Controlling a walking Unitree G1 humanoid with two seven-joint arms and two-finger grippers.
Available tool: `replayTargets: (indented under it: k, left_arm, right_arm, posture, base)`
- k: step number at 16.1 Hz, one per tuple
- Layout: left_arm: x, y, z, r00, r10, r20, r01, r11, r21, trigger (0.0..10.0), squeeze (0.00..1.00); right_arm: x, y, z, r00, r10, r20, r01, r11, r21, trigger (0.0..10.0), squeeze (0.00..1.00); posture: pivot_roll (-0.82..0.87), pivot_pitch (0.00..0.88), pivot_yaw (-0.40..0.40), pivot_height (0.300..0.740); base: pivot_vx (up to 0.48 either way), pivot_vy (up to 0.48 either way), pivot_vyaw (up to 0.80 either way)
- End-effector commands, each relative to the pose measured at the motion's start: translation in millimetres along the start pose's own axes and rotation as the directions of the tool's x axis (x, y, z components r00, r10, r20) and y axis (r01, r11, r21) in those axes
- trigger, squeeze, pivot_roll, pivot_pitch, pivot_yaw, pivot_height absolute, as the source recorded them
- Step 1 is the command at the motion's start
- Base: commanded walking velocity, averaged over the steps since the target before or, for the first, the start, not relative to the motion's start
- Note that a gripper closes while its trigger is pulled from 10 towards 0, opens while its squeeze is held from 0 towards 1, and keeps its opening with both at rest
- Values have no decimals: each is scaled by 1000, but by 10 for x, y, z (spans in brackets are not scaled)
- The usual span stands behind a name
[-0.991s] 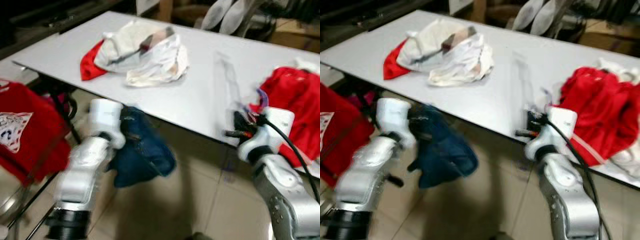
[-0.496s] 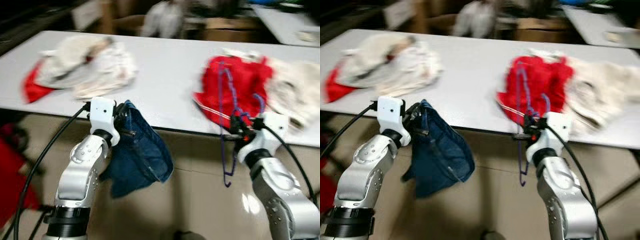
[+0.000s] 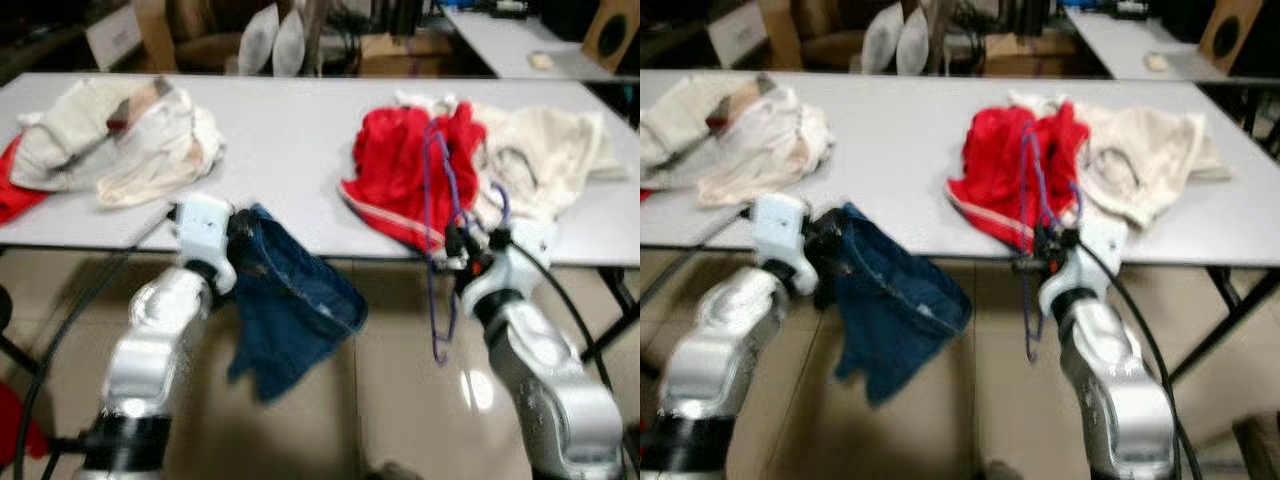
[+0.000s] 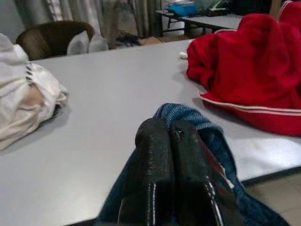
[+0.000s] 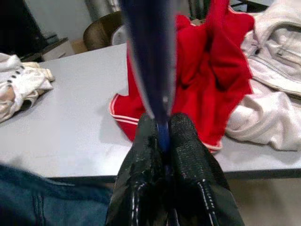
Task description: Hang hanger
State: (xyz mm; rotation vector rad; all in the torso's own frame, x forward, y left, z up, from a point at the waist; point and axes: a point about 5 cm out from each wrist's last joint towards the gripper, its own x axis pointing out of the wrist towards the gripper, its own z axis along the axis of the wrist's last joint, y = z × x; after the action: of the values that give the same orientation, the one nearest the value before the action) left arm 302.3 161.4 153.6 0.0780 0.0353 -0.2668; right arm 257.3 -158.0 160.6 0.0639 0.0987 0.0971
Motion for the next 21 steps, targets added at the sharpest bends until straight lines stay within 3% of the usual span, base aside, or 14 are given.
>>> replayTargets:
  k: [1,3,6,9,14,16,17,18,19,20,21]
  left_arm:
    - [35,-24,85,999,-26,37,26,1000,6,10000,0]
    - [74,-41,100,998,-43,42,43,999,3,10000,0]
    - [35,-79,130,997,-56,56,57,998,-6,10000,0]
    - [-26,-59,117,996,-66,52,66,998,-16,10000,0]
    - [74,28,363,991,-45,130,47,999,-6,10000,0]
    - [110,63,524,984,-36,175,37,999,-2,10000,0]
    - [156,115,587,983,-21,180,17,1000,24,10000,0]
    - [250,257,664,984,35,174,-45,998,53,10000,0]
    - [285,311,699,983,51,176,-63,996,60,10000,0]
    - [401,389,867,977,42,209,-58,996,71,10000,0]
    - [484,396,967,976,22,218,-44,994,96,10000,0]
  right_arm:
    - [-42,-30,28,1000,-14,16,14,1000,-8,10000,0]
    - [-83,-98,3,999,-36,13,36,999,-20,10000,0]
    - [-46,-78,-14,1000,-15,15,15,1000,-16,10000,0]
    - [-29,26,111,994,93,64,-89,995,-52,10000,0]
    - [-87,-66,254,963,264,54,-248,947,-205,10000,0]
    - [-156,-71,358,900,435,40,-409,871,-273,10000,0]
    - [-242,-108,417,844,536,7,-507,803,-314,10000,0]
    - [-386,-183,463,759,646,-80,-633,705,-319,10000,0]
    - [-450,-203,479,725,680,-111,-674,666,-318,10000,0]
    - [-620,-244,511,621,760,-193,-773,552,-314,10000,0]
    - [-682,-264,517,564,793,-231,-819,501,-281,10000,0]
  posture:
    - [-96,0,54,740]
    - [-95,0,62,740]
    - [-67,0,39,740]
    - [-92,0,47,740]
    - [-90,0,35,740]
    - [-79,0,27,740]
    - [-76,0,25,740]
    - [-84,0,27,740]
    - [-84,0,27,740]
    - [-92,0,25,740]
    - [-87,0,22,740]
  base:
    - [0,0,-756]
    - [0,0,-756]
    - [174,0,-244]
    - [330,0,0]
    - [359,0,-129]
    - [354,0,-381]
    - [352,0,0]
    - [349,0,0]
    - [345,0,0]
    - [345,0,0]
    - [345,0,0]
